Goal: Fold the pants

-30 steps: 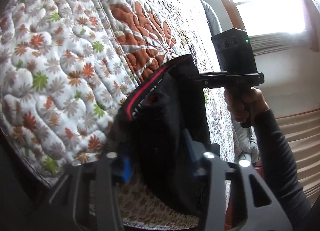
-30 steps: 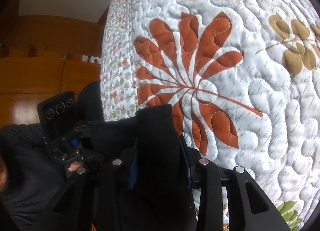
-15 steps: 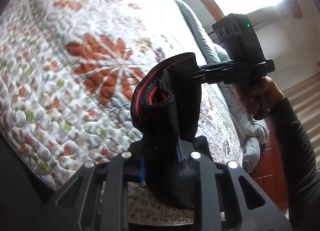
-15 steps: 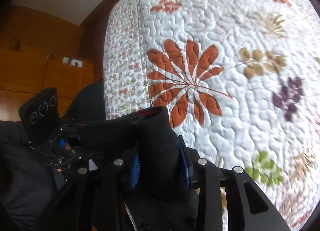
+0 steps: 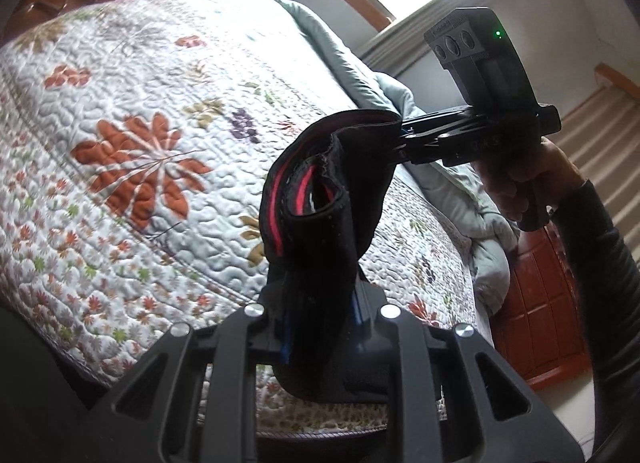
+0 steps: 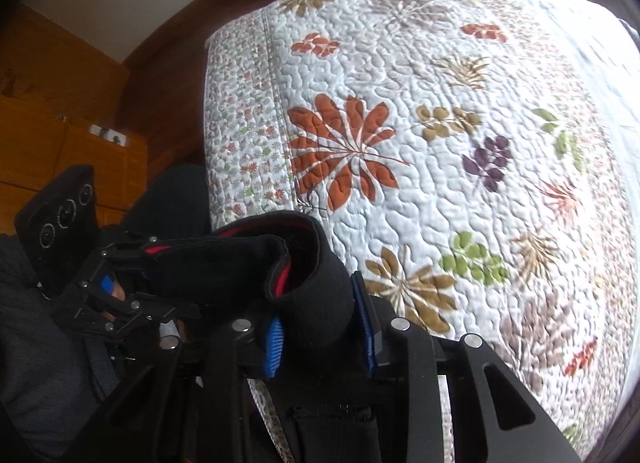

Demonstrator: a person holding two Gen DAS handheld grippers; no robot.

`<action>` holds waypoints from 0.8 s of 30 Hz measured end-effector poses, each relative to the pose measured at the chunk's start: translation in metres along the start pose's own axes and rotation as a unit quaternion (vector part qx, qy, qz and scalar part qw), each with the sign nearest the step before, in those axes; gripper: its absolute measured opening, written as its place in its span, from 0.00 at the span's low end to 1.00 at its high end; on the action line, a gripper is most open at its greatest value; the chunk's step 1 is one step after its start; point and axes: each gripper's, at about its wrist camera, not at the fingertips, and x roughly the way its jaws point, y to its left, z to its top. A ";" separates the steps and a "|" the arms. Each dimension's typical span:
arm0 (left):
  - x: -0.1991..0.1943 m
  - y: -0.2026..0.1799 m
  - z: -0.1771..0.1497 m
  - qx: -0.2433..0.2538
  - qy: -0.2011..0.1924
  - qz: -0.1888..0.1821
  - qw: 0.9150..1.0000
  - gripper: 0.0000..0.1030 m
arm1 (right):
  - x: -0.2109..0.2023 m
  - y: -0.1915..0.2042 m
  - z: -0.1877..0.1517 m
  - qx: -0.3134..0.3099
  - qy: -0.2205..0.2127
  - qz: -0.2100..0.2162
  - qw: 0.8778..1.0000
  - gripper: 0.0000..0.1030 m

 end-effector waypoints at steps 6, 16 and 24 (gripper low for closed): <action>-0.006 -0.035 -0.004 0.046 0.000 -0.014 0.999 0.20 | -0.034 0.014 -0.032 0.018 -0.024 -0.036 0.999 0.29; -0.012 -0.087 -0.017 0.102 0.003 -0.038 0.994 0.20 | -0.082 0.031 -0.092 0.049 -0.054 -0.079 0.994 0.29; -0.010 -0.125 -0.031 0.141 0.013 -0.051 0.989 0.20 | -0.100 0.035 -0.130 0.070 -0.055 -0.108 0.990 0.29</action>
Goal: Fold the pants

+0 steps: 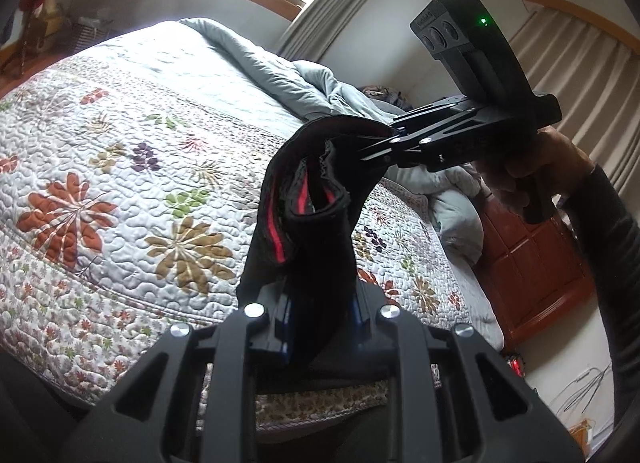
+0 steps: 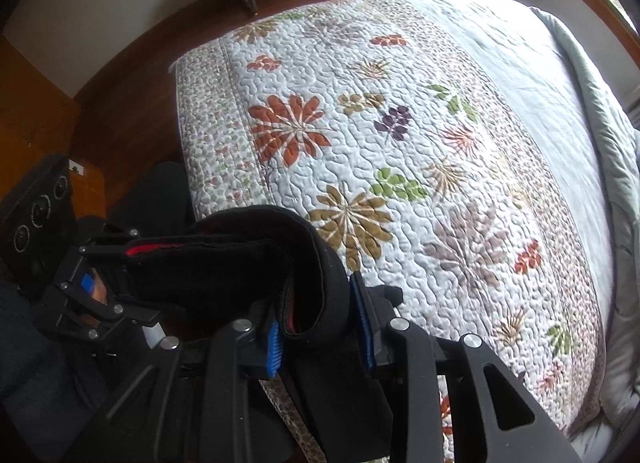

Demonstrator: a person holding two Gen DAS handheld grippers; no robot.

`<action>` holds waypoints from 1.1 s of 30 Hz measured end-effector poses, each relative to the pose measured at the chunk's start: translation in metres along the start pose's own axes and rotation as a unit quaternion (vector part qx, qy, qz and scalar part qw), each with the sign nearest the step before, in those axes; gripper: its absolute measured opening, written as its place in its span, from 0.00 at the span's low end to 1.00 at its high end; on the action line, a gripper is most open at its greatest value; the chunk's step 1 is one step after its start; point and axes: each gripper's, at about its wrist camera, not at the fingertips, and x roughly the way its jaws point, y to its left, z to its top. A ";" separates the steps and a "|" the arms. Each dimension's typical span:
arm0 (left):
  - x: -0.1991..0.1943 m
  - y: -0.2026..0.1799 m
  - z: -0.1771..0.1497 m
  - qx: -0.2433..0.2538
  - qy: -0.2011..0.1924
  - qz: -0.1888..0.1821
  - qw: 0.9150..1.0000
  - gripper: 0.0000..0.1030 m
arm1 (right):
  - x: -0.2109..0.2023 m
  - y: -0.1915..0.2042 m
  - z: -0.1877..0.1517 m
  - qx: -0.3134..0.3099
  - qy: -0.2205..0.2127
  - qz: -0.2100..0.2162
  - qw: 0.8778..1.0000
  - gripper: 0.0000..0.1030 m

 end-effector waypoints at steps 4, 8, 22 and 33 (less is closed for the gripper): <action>0.006 -0.017 -0.002 0.016 0.006 -0.008 1.000 0.20 | -0.010 -0.005 -0.019 0.014 -0.003 -0.012 1.000 0.29; 0.013 -0.032 -0.005 0.030 0.013 -0.016 0.999 0.20 | -0.017 -0.011 -0.038 0.028 -0.005 -0.020 0.999 0.28; 0.044 -0.081 -0.023 0.075 0.039 -0.038 0.996 0.20 | -0.029 -0.031 -0.108 0.070 -0.014 -0.037 0.997 0.27; 0.070 -0.109 -0.040 0.104 0.058 -0.046 0.992 0.20 | -0.025 -0.045 -0.152 0.082 -0.024 -0.047 0.995 0.26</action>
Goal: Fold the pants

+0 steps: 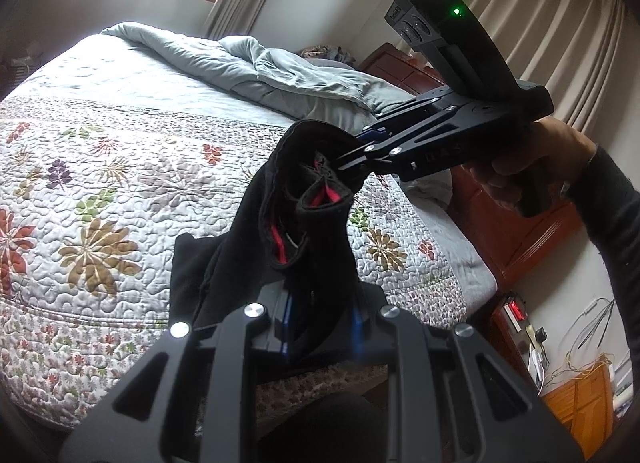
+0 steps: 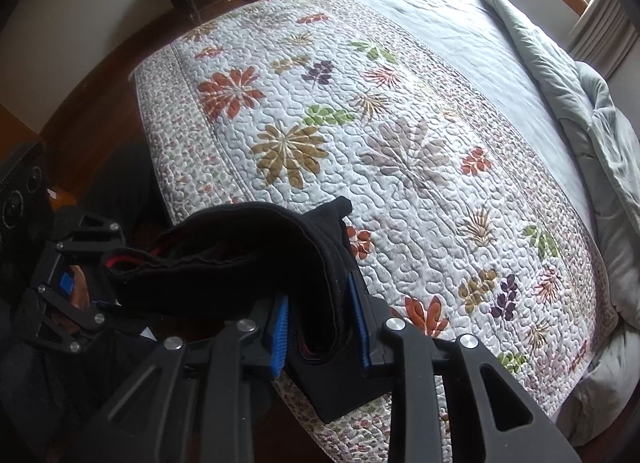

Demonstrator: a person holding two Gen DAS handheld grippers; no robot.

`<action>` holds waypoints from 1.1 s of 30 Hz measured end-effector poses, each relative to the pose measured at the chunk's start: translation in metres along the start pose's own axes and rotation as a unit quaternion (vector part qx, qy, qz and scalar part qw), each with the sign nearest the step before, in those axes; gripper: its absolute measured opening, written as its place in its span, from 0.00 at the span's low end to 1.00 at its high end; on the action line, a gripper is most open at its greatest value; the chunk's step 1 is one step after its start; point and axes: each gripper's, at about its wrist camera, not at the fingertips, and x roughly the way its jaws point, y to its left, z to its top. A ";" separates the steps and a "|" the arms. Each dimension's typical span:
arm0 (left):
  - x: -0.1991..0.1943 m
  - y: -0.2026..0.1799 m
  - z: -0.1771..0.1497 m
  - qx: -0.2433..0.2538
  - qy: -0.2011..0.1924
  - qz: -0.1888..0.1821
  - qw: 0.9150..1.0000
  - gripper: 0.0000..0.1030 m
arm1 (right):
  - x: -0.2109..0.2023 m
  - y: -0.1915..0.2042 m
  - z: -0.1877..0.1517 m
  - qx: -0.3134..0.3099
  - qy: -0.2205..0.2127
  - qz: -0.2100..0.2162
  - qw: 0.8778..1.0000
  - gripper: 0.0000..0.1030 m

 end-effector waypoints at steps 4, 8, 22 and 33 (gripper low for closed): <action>0.014 -0.008 -0.004 0.010 0.004 -0.002 1.000 0.20 | 0.005 -0.010 -0.013 0.007 -0.002 -0.003 1.000 0.26; 0.028 -0.016 -0.009 0.018 0.009 -0.003 1.000 0.20 | 0.011 -0.020 -0.025 0.017 0.001 0.000 1.000 0.26; 0.075 -0.032 -0.022 0.029 0.037 -0.010 0.999 0.20 | 0.040 -0.047 -0.060 0.019 0.009 -0.005 1.000 0.26; 0.114 -0.043 -0.036 0.043 0.064 -0.010 0.997 0.20 | 0.066 -0.069 -0.092 0.036 0.015 0.004 0.999 0.26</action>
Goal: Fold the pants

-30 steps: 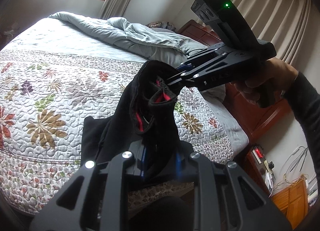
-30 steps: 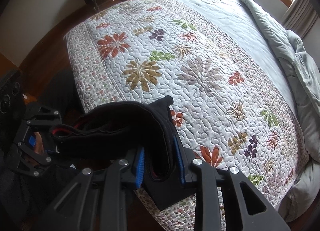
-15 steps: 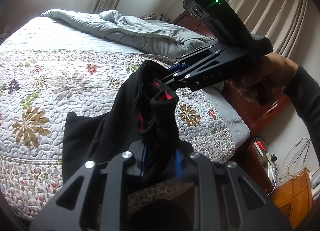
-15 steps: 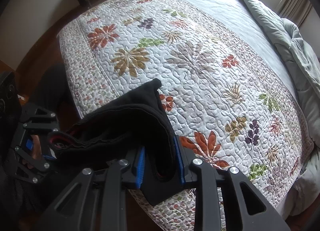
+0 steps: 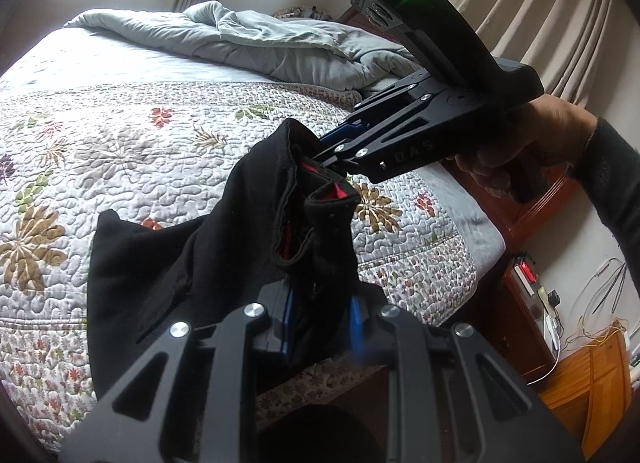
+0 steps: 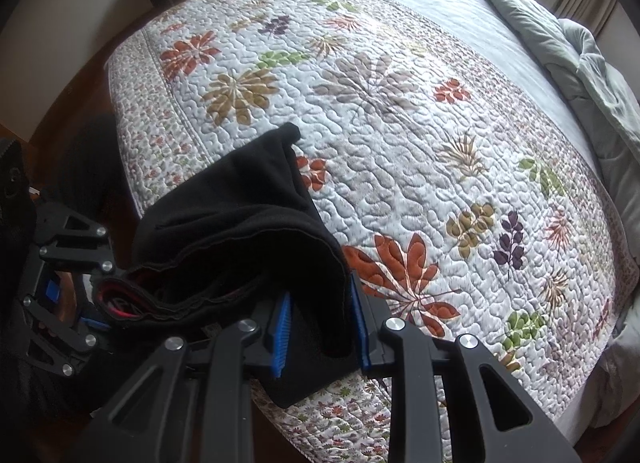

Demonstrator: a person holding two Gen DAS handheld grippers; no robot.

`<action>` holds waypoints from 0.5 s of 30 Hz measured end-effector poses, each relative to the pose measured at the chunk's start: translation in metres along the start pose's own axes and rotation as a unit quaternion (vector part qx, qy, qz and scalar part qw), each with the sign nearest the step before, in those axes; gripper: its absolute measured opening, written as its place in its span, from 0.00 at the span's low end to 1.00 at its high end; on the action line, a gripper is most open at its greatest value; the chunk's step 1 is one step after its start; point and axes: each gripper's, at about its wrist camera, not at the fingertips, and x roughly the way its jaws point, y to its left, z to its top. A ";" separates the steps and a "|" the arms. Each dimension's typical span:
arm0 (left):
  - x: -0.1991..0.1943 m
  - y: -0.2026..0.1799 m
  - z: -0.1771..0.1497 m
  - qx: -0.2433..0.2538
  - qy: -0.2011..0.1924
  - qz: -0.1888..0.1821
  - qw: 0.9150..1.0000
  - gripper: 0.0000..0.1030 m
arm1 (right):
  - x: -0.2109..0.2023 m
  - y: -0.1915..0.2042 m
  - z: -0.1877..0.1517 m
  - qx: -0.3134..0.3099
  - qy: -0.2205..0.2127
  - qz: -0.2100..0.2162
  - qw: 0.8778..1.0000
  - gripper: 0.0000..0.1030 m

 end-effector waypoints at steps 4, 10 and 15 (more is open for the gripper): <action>0.018 -0.004 -0.005 0.004 0.014 0.000 1.000 0.20 | 0.014 -0.011 -0.014 0.011 0.003 0.008 1.000 0.25; 0.045 -0.007 -0.014 0.010 0.036 0.002 0.999 0.20 | 0.035 -0.025 -0.032 0.027 0.004 0.022 0.999 0.25; 0.068 -0.009 -0.023 0.014 0.057 0.002 0.998 0.20 | 0.054 -0.037 -0.050 0.044 0.003 0.038 0.998 0.25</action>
